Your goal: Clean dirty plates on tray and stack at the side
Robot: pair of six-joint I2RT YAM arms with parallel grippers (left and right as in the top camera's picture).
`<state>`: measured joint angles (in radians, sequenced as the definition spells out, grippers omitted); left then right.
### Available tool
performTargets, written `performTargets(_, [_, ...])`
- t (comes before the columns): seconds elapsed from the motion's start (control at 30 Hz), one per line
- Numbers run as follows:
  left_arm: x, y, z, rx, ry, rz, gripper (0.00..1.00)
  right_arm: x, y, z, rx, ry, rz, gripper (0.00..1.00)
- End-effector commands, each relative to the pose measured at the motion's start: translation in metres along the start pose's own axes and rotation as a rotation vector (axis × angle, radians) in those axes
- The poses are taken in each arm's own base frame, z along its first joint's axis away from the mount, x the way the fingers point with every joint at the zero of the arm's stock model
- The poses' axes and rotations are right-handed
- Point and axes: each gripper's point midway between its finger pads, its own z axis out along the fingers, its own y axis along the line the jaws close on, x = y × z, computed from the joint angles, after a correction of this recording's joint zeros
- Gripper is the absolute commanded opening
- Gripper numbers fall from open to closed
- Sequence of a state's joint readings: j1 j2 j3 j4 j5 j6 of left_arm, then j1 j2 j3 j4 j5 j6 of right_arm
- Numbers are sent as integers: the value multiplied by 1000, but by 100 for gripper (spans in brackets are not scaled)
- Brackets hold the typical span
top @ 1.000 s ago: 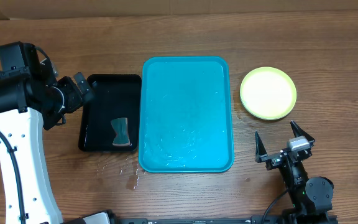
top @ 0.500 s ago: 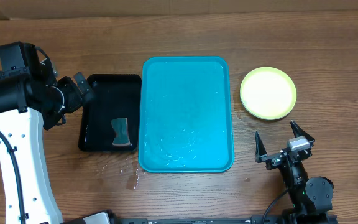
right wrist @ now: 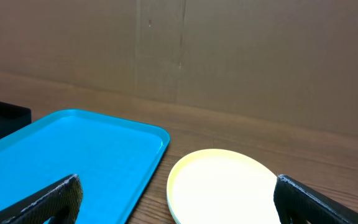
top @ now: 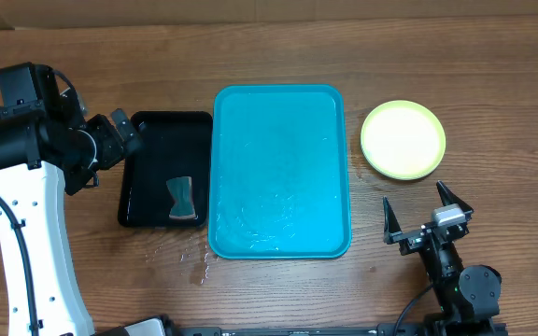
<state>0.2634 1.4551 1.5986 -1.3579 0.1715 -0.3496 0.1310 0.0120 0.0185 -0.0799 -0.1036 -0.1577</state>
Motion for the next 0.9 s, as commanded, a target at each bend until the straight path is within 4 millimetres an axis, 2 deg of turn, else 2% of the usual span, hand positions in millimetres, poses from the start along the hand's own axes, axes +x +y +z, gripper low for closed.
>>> performTargets(0.0, [0, 0, 3, -8, 5, -15, 100, 2, -1, 0, 8, -1, 0, 99])
performTargets(0.27, [2, -4, 2, -2, 6, 0, 100, 2, -1, 0, 8, -1, -1, 100])
performTargets(0.53, [17, -30, 3, 14, 20, 100, 100, 2, -1, 0, 8, -1, -1, 100])
performTargets(0.7, [24, -41, -5, 13, -12, 167, 100, 2, -1, 0, 8, -1, 0, 100])
performTargets(0.87, [29, -42, -22, 9, -74, 200, 100, 2, -1, 0, 8, -1, -1, 100])
